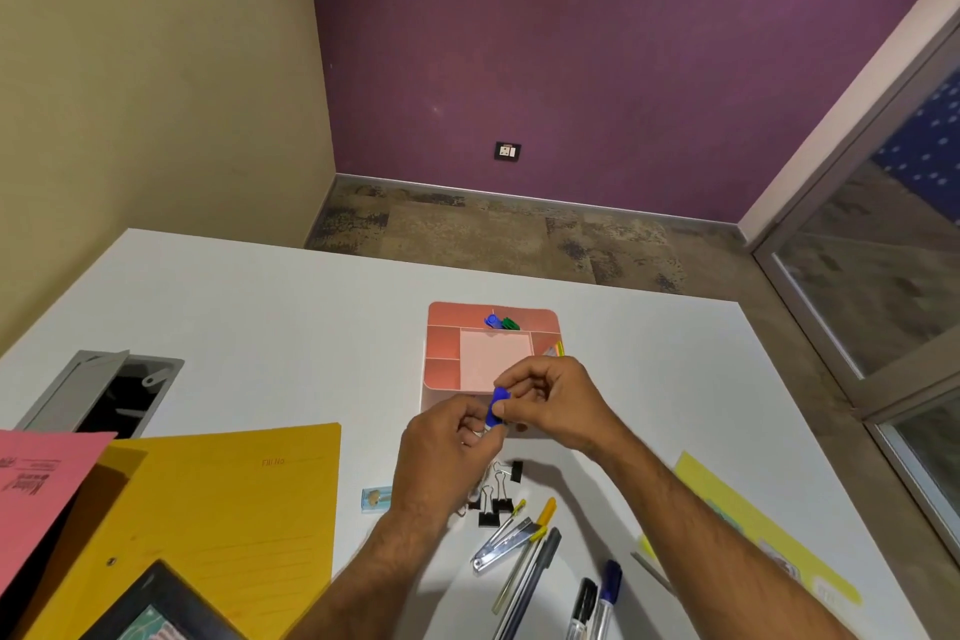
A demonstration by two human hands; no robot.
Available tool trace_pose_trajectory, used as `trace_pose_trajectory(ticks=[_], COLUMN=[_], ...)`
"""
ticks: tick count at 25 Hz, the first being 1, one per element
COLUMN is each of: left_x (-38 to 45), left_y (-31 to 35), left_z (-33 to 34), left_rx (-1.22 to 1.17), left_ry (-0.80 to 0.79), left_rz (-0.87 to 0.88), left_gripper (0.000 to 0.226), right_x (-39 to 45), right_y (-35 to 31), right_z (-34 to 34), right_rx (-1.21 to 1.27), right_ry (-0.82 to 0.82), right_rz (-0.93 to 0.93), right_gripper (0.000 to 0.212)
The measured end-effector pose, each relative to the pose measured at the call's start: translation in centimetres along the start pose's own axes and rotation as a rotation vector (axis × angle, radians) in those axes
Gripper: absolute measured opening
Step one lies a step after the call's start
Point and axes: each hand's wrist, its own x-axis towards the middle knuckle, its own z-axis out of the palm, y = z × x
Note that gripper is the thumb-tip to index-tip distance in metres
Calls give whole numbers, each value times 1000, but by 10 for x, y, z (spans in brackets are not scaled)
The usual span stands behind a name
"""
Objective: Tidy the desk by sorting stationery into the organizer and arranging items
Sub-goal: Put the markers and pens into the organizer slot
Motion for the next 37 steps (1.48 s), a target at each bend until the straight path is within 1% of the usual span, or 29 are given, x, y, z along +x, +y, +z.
trace_pose_trajectory(ticks=[1, 3, 6, 9, 11, 12, 14, 17, 20, 22, 24, 27, 28, 30, 31, 35, 37], left_x=[-1, -2, -8, -21, -34, -41, -54, -73, -88, -94, -99, -100, -98, -93, -90, -82, -79], left_y=[1, 4, 1, -6, -9, -10, -9, -5, 0, -2, -1, -9, -6, -4, -8, -12, -12], left_z=[1, 4, 14, 30, 44, 51, 65, 86, 102, 109, 110, 115, 112, 110, 110, 102, 99], left_rx=[-14, -44, 11, 123, 169, 189, 237, 314, 403, 428, 446, 468, 484, 516, 513, 553, 589], left_ry=[-3, -11, -57, -187, -336, -413, -523, -627, -694, -695, -671, -512, -553, -671, -692, -652, -645], left_rz=[-7, -42, -100, -138, -148, -153, -146, -142, -125, -88, -43, 66, 35, -50, -76, -107, -109], left_gripper=[22, 31, 38, 35, 34, 35, 39, 43, 51, 51, 44, 26, 22, 21, 20, 23, 25], right_x=[0, 1, 5, 15, 24, 28, 34, 39, 38, 38, 40, 45, 46, 47, 47, 43, 40], right_y=[-3, -10, -24, -31, -30, -27, -19, -4, 8, 11, 10, 7, 7, 7, 8, 16, 22], right_z=[-2, -7, -22, -40, -47, -49, -49, -46, -38, -33, -30, -31, -30, -29, -28, -25, -25], right_rx=[-31, -55, -30, -90, -144, -183, -292, -414, -498, -520, -526, -567, -580, -605, -612, -567, -558], right_ry=[36, 163, 444, 706, 790, 798, 757, 662, 598, 591, 604, 600, 588, 557, 541, 508, 519], right_rz=[-21, -91, -218, -292, -273, -249, -179, -32, 74, 116, 132, 156, 163, 174, 182, 214, 205], right_gripper=[21, 23, 23, 22, 18, 17, 17, 21, 20, 22, 23, 25, 27, 30, 32, 39, 39])
